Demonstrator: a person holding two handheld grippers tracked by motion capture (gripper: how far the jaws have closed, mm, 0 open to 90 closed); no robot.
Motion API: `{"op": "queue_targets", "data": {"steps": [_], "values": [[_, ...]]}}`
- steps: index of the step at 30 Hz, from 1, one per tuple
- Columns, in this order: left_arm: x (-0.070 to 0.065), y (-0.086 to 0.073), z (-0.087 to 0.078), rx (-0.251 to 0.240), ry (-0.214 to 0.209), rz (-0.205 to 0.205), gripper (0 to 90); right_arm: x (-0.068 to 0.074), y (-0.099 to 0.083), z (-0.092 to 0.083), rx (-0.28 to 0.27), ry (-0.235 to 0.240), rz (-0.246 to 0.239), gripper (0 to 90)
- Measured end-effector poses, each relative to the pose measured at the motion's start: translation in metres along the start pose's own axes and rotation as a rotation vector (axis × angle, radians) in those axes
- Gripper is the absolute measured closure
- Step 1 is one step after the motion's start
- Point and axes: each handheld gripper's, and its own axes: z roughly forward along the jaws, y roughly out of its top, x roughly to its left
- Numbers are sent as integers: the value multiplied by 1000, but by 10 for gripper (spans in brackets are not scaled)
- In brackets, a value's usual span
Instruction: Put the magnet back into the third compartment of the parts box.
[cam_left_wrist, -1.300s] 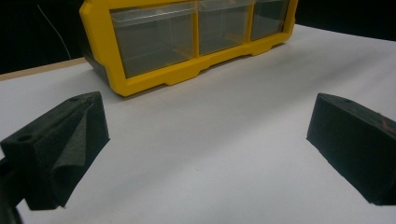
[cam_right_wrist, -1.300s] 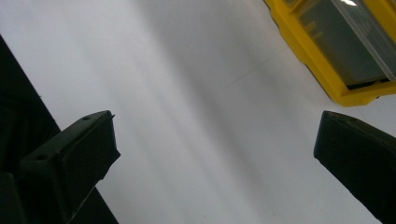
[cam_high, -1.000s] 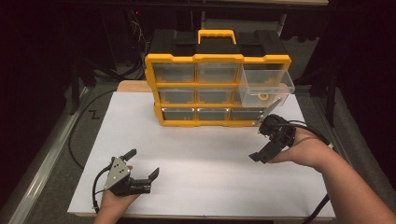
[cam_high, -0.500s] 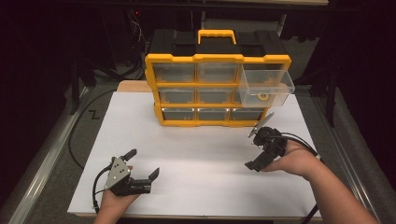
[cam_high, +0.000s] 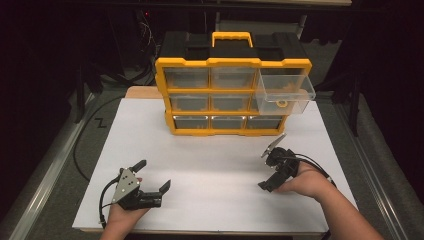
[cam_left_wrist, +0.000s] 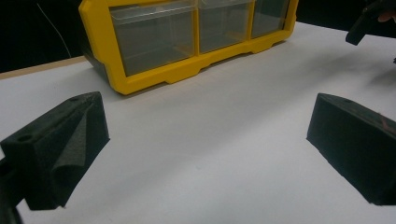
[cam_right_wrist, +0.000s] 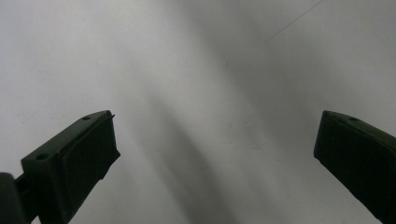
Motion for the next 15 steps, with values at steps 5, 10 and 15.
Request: {"op": "queue_targets", "data": {"steps": [5, 10, 15], "values": [[0, 0, 0, 0, 0, -1, 0, 0, -3, 8, -9, -3, 16, 10], [0, 0, 0, 1, -1, -1, 0, 1, -6, 10, -48, -3, 20, 10], [-1, 0, 1, 4, -7, -2, 0, 0, -12, 12, -120, -6, 42, 9]]}}
